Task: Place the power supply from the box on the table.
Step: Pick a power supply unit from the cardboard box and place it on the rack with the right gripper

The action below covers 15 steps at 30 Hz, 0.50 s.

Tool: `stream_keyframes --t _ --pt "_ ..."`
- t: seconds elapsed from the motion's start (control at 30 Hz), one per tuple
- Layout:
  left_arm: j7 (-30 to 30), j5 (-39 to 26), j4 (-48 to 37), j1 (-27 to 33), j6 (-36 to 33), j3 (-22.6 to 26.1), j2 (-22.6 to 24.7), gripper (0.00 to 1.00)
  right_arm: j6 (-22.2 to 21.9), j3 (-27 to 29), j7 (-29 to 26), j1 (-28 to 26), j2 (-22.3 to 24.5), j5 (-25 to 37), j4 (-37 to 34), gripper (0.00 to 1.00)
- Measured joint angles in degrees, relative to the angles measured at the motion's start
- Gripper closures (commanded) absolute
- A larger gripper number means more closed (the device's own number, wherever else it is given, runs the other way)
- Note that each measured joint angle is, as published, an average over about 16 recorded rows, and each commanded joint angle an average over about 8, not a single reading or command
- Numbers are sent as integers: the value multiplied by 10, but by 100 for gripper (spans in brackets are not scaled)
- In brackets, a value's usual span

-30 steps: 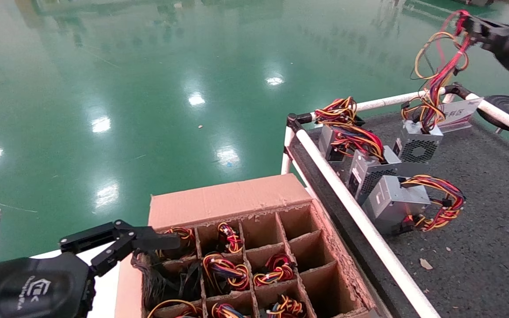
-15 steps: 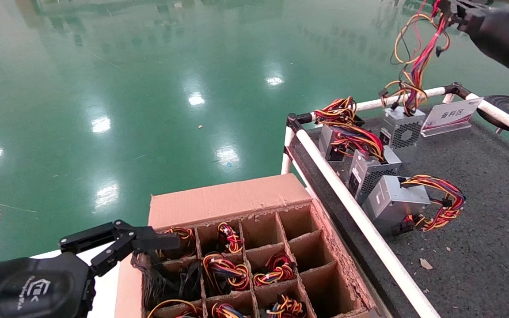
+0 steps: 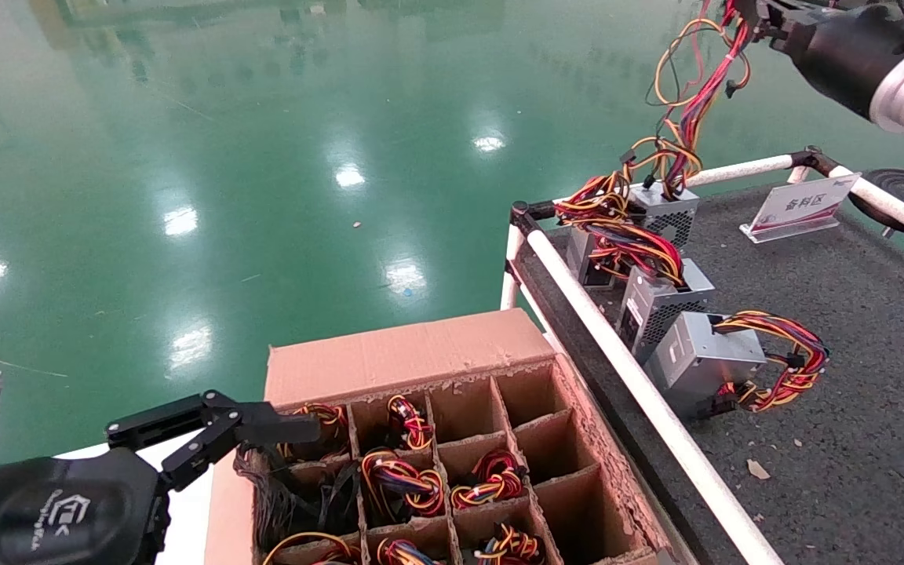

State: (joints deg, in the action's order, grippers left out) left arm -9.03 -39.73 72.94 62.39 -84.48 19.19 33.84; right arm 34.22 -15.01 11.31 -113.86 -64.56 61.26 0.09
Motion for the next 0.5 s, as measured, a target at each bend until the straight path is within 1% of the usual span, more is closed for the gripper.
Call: stream_keyframes --t 0.5 --pt "0 0 0 0 0 0 0 0 32 -4 -15 10 -4 6 -7 100"
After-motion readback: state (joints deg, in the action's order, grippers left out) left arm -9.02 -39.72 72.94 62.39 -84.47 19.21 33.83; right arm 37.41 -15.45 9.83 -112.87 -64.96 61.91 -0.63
